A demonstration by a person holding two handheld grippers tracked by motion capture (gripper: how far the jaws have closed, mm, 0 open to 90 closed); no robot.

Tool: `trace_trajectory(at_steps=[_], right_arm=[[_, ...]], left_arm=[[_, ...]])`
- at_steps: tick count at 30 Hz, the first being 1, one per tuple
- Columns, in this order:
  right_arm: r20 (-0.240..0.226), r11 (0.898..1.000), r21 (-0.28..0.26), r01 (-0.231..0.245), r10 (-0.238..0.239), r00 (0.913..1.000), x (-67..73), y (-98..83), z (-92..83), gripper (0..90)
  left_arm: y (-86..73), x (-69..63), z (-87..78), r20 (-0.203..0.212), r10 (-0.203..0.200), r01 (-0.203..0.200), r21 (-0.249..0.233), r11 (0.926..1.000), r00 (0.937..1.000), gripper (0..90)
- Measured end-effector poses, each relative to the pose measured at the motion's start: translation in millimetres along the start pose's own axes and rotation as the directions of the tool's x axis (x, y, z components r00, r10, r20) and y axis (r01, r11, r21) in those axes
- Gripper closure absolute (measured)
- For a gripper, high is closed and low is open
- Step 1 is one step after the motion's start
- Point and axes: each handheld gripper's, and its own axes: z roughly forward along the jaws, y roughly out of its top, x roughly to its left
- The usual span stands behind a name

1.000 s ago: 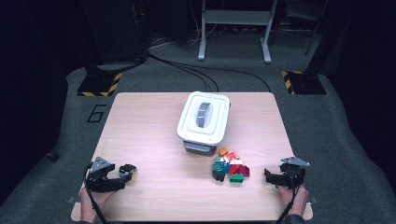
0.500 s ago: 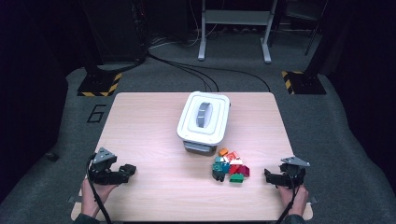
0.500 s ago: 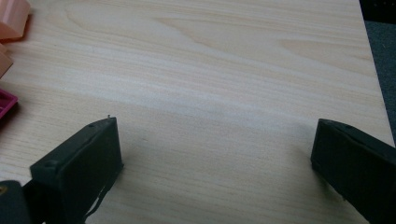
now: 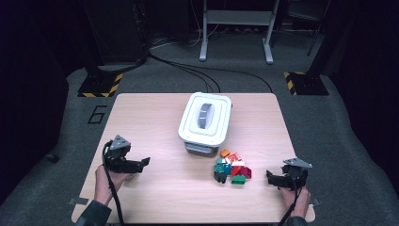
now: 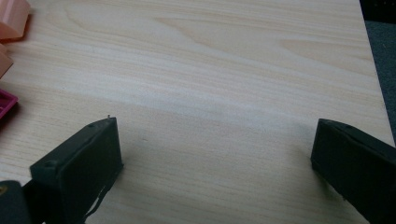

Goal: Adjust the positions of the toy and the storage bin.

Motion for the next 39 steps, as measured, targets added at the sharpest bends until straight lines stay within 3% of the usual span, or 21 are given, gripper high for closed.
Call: trace_trajectory(at_steps=[9, 16, 19, 39], right_arm=[[-0.001, 1.000, 0.000, 0.001, -0.001, 1.0000, -0.1, 0.0, 0.0, 0.9], [-0.001, 1.000, 0.000, 0.002, -0.002, 1.0000, -0.1, 0.0, -0.1, 0.9], [-0.001, 1.000, 0.000, 0.002, -0.002, 1.0000, -0.1, 0.0, -0.1, 1.0], [-0.002, 1.000, -0.001, 0.004, -0.004, 1.0000, -0.1, -0.1, -0.1, 1.2]], left_arm=[[39.3, -16.9, 23.5, 0.046, 0.062, -0.063, 0.026, 0.9977, 0.9970, 5.9], [65.0, -30.0, 42.2, 0.076, 0.065, -0.066, 0.013, 0.9977, 0.9950, 5.8], [77.2, -36.1, 49.8, 0.094, 0.086, -0.087, 0.014, 0.9961, 0.9919, 5.9], [150.6, -90.8, 107.3, 0.132, 0.168, -0.167, -0.017, 0.9858, 0.9770, 10.4]])
